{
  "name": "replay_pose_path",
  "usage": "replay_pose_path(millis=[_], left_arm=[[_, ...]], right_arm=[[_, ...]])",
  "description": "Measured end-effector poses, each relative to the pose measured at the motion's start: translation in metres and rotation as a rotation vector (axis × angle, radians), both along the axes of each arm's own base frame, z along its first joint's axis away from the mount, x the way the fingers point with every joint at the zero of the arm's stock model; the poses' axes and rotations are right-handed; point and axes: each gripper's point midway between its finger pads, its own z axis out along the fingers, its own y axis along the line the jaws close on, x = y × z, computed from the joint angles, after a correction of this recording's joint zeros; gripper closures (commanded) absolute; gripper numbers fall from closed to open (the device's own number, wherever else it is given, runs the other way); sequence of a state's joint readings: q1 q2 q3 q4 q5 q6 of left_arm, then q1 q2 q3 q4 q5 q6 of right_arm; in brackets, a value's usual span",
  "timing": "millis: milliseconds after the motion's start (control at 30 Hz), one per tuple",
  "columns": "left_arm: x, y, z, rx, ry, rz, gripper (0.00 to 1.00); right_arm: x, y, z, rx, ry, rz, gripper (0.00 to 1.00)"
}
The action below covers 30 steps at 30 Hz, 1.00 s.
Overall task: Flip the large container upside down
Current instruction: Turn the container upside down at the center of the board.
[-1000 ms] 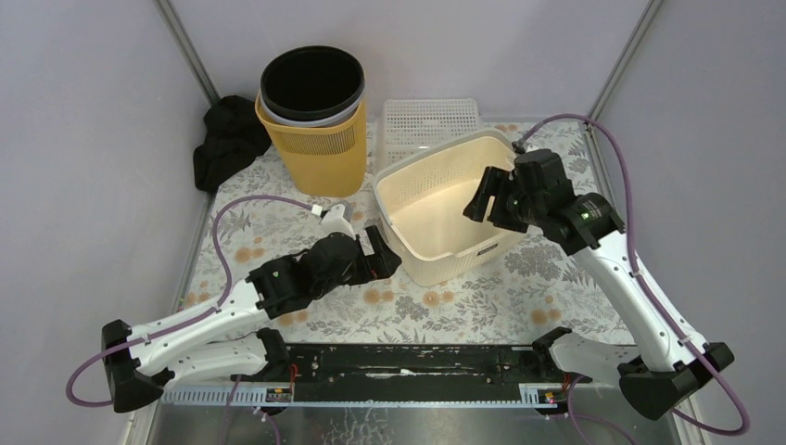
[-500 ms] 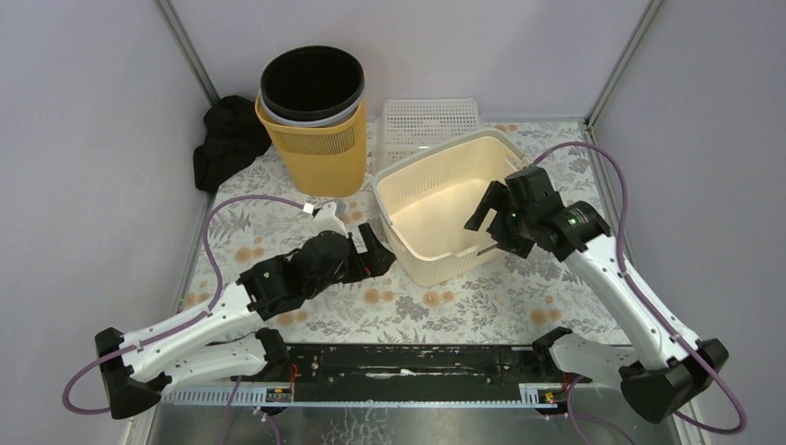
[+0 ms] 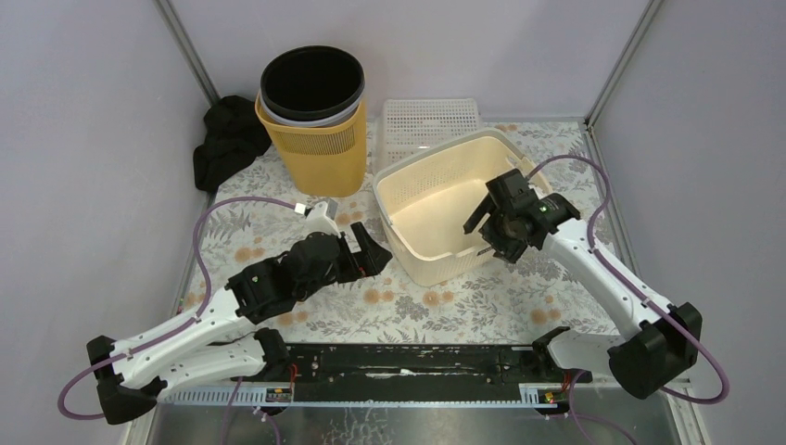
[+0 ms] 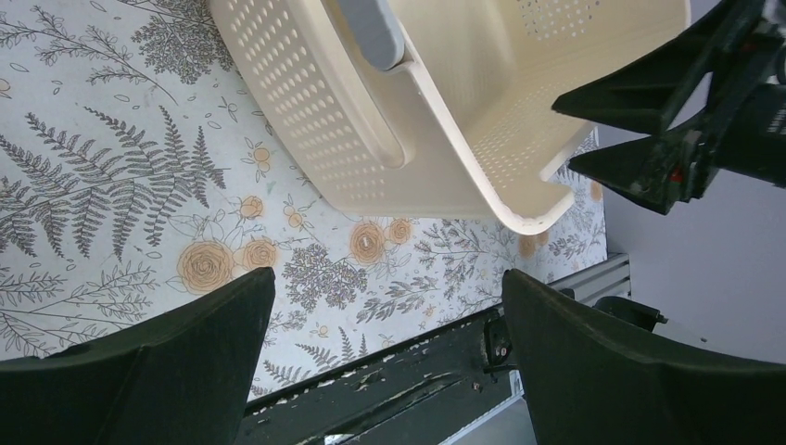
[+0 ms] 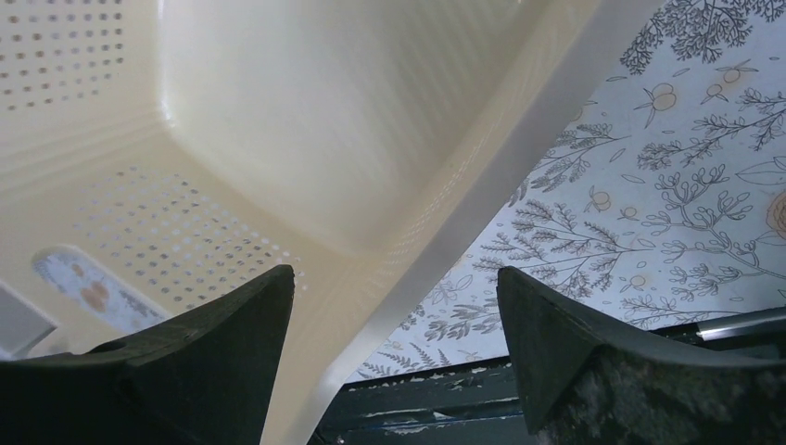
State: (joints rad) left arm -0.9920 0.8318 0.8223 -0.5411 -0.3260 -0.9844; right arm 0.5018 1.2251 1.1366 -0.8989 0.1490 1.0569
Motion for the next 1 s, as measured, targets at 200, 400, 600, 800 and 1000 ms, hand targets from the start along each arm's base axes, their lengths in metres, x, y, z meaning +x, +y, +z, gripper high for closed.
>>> replay_pose_path(millis=[200, 400, 600, 800, 1000], left_arm=[[-0.001, 0.001, -0.004, 0.010, 0.007, 0.000, 0.00], [-0.001, 0.002, -0.006, 0.015, 0.010, 0.001, 0.00], [0.000, 0.003, -0.006, 0.013, 0.009, 0.006, 0.00], [-0.001, 0.005, -0.008, 0.014, 0.010, 0.007, 0.00], [0.000, 0.006, -0.009, 0.017, 0.011, 0.012, 0.00]], right_arm=[[-0.009, -0.004, -0.041, -0.041, 0.082, -0.005, 0.23], [0.000, -0.003, -0.061, -0.073, 0.102, 0.008, 0.87], [0.016, -0.011, -0.066, -0.097, 0.134, 0.075, 0.99], [0.035, -0.025, -0.061, -0.199, 0.131, 0.191, 0.97], [0.053, -0.049, -0.040, -0.355, 0.102, 0.272, 1.00]])
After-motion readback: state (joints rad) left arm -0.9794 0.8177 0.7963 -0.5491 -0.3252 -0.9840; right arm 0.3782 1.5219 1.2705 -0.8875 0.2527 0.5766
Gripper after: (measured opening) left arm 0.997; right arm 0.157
